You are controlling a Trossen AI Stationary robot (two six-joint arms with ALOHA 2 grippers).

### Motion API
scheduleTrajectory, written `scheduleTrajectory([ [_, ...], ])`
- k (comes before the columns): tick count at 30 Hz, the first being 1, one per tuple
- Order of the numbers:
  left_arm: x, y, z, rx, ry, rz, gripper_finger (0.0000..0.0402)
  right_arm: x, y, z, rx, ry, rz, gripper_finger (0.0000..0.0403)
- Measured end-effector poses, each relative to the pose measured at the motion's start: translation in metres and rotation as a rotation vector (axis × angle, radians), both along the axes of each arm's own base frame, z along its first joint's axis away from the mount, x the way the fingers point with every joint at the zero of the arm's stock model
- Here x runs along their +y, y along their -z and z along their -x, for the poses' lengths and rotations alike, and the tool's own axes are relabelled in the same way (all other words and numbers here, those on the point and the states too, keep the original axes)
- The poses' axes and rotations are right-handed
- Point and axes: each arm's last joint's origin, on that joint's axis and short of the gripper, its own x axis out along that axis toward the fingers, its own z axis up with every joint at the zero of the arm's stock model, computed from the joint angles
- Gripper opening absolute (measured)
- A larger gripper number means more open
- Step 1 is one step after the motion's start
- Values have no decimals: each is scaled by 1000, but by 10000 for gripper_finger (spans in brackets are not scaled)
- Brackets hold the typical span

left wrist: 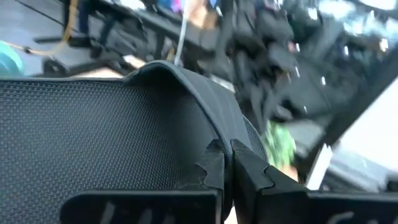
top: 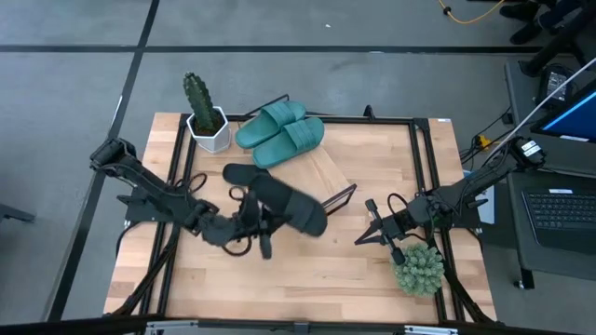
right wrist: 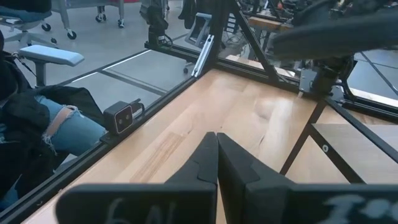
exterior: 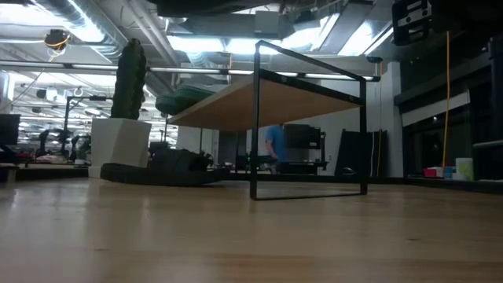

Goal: Pick and place slides into the shelf
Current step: Put the bottom black slipper onto the shelf

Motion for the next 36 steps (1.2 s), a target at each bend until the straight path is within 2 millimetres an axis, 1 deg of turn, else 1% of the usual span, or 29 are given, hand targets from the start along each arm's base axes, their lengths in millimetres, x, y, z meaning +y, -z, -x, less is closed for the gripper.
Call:
scheduleTrajectory([
  [3, 16, -6, -8, -53, -96, 13, 2, 0, 0, 0, 0, 0, 0, 3],
  [6, 32, -8, -14, -71, -156, 9, 2, 0, 0, 0, 0, 0, 0, 3],
  [8, 42, -9, -18, -93, -191, 38, 2, 0, 0, 0, 0, 0, 0, 3],
  [13, 57, -3, -30, -144, -258, 110, 2, 0, 0, 0, -1, 0, 3, 3],
  [19, 60, 18, -54, -216, -319, 163, 1, 0, 0, 0, 1, 0, 2, 3],
  [24, 59, 27, -65, -303, -350, 198, 1, 0, 0, 0, 2, 1, 1, 3],
  [27, 58, 33, -69, -321, -378, 214, 1, 0, 0, 0, 2, 1, 1, 3],
  [31, 57, 41, -70, -343, -470, 256, 1, 0, 0, 0, 2, 2, 1, 3],
  [36, 57, 41, -69, -372, -494, 296, 1, 0, 0, 0, 0, 1, 4, 3],
])
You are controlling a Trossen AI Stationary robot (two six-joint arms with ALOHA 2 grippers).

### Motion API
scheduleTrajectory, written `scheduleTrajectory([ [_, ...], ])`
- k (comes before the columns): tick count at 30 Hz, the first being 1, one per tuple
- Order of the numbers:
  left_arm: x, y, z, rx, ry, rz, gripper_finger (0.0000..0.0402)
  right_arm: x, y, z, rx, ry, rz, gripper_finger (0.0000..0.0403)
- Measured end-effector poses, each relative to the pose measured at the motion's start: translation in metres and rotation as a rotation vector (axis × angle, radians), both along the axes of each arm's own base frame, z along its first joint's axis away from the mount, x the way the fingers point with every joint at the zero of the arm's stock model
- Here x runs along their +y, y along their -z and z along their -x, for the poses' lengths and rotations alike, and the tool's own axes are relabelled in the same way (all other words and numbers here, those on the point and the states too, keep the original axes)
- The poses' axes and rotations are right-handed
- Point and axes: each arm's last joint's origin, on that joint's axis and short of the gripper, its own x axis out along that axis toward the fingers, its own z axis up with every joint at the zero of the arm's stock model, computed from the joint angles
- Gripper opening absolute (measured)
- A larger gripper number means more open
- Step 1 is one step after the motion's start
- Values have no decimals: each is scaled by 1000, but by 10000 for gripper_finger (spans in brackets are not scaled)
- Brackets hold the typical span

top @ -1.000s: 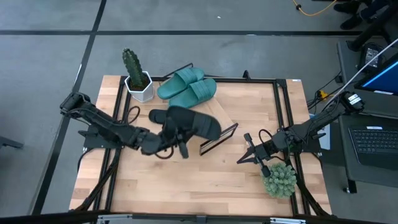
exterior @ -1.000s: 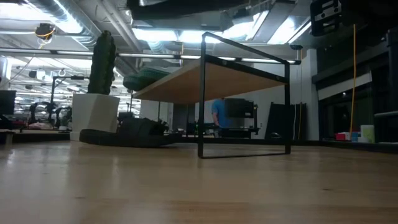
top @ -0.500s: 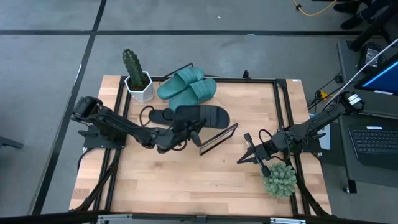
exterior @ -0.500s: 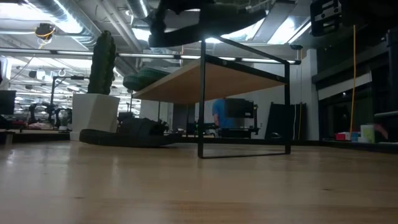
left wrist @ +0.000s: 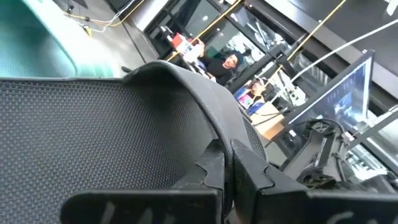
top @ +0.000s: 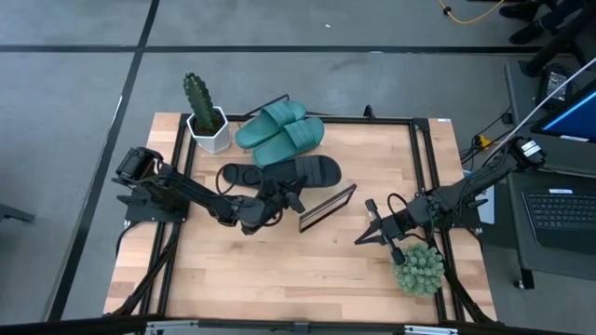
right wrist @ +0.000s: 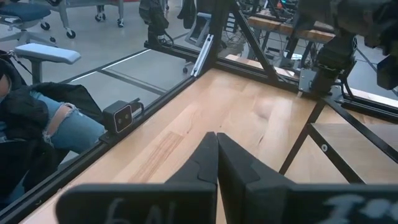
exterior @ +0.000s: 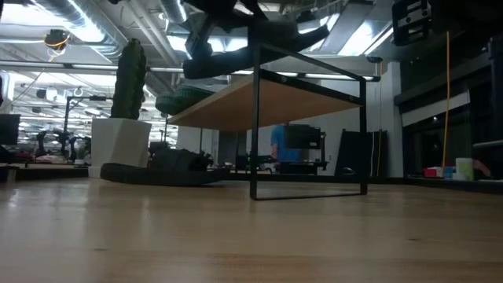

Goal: Pick and place slides into the shelf
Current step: Put the bottom black slipper onto the shelf

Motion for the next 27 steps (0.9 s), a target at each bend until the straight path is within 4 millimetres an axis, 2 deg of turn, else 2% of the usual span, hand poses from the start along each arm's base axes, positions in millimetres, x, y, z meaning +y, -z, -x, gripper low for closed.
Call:
scheduleTrajectory([
  [13, 6, 7, -3, 2, 30, 58, 8, 0, -4, -1, -65, -7, 32, 3],
  [27, 8, 9, -3, 15, 25, 62, 8, -2, -5, -2, -91, 62, 86, 3],
])
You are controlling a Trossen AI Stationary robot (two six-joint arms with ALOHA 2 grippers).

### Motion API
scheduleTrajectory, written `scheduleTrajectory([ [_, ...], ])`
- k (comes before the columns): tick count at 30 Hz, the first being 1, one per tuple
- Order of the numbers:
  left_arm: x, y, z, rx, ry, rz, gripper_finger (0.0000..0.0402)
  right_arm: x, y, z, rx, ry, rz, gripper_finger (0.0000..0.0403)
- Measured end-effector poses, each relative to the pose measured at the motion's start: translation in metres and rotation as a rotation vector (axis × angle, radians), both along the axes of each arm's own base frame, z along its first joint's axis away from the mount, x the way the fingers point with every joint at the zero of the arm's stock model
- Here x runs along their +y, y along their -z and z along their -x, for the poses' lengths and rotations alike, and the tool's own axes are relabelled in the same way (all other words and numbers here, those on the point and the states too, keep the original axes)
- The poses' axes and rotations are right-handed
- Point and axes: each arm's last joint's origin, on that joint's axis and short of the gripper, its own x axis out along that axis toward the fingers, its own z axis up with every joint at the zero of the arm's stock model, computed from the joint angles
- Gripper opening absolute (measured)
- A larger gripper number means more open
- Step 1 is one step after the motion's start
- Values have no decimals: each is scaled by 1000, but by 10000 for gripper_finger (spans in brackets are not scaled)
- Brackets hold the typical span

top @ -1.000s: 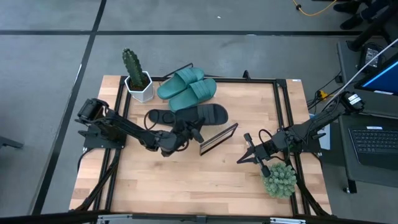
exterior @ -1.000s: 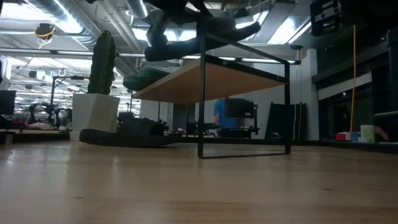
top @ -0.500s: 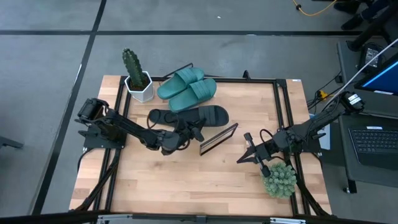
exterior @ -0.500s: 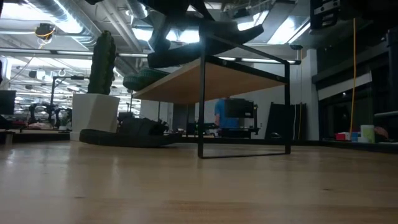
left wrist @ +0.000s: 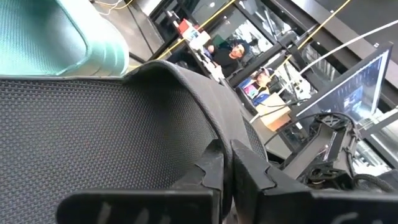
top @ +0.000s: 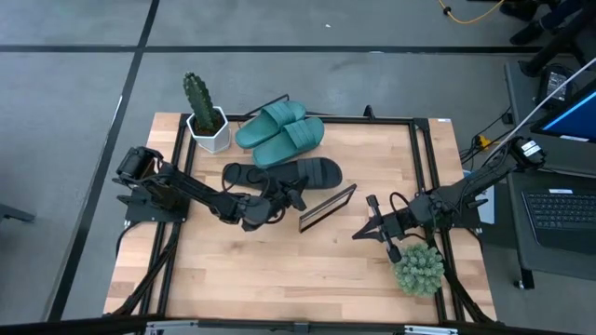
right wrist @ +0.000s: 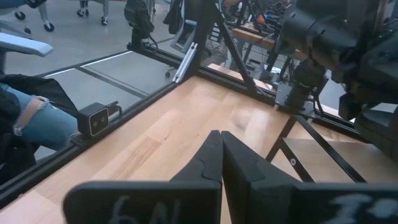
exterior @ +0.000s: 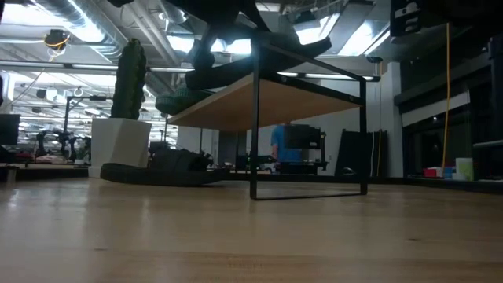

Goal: Pick and place slides into the shelf
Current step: Put the bottom black slipper onto the shelf

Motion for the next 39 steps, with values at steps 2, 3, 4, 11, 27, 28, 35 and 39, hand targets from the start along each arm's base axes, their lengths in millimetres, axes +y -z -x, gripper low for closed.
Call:
scheduleTrajectory([
  [2, 0, 1, 0, 5, 6, 2, 5, 0, 0, 0, 0, 0, 0, 3],
  [3, 1, 2, 0, 5, 6, 10, 4, 0, 0, 0, 0, 0, 0, 3],
  [4, 1, 3, 0, 7, 5, 23, 3, 0, 0, 0, 0, 0, 0, 3],
  [11, 4, 9, 0, 5, -4, 81, 5, 0, 0, 0, 0, 0, 1, 3],
  [27, 15, 9, -5, 15, 99, 100, 56, 0, 0, 0, 1, 0, -2, 3],
  [28, 15, 9, -5, 15, 99, 100, 62, 0, 0, 0, 2, 0, -2, 3],
  [35, 15, 8, -5, 25, 109, 82, 103, 0, 0, 0, 2, -1, -3, 3],
  [39, 15, 8, -5, 62, 113, 40, 117, 0, 0, 0, 2, -1, -3, 3],
])
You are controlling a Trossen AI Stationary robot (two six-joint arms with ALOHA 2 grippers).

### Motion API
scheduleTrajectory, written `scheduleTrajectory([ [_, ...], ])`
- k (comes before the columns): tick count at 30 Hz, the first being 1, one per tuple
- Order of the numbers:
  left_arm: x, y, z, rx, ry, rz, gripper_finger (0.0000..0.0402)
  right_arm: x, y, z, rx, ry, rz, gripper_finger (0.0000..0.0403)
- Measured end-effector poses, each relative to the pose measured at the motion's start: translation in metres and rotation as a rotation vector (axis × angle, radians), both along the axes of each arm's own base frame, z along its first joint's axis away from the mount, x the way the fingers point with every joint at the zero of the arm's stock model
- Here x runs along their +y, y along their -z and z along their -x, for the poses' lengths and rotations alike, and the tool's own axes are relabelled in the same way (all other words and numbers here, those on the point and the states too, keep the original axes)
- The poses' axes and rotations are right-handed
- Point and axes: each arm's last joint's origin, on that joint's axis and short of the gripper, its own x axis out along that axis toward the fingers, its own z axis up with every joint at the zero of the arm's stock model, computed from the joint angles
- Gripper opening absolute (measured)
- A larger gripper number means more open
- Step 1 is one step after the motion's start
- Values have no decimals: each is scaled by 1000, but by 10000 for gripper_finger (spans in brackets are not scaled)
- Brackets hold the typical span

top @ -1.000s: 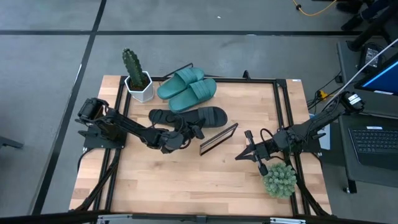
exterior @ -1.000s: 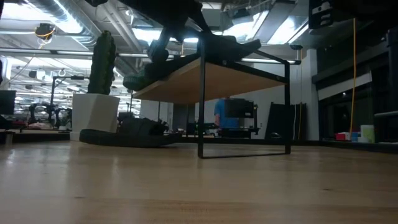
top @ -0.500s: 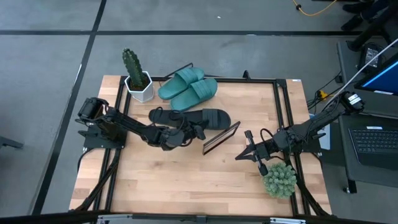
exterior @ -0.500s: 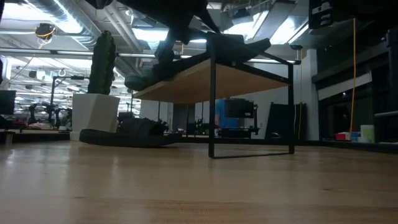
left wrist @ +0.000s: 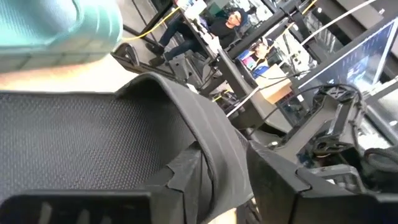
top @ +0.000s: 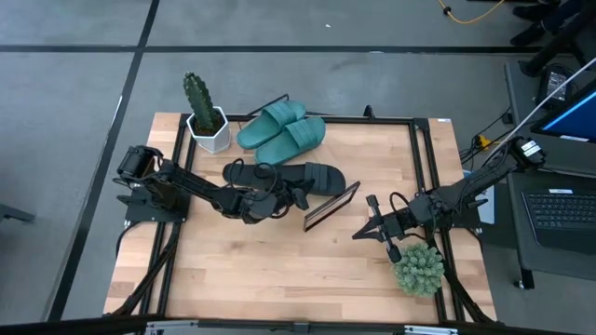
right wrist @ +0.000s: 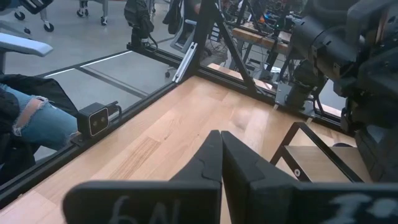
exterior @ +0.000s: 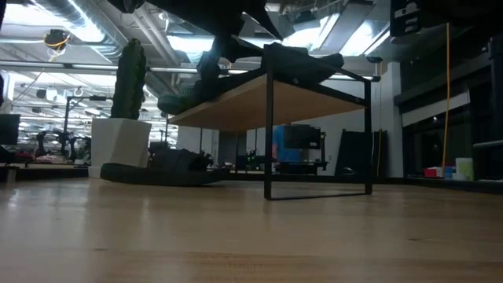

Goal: Pick and place slides into the shelf
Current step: Put the bottom black slipper onto the shelf

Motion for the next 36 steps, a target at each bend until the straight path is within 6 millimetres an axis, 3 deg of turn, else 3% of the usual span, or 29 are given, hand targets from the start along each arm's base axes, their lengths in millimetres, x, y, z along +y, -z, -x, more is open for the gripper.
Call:
scheduleTrajectory([
  [13, 3, 0, 0, 86, 1, -110, 120, 0, 0, 0, 9, 2, -25, 3],
  [22, 2, -13, 10, 165, -7, -202, 120, 0, -1, 0, -2, 1, -32, 3],
  [36, 1, -5, 12, 254, 6, -208, 120, 1, -3, 0, -18, -9, -41, 3],
])
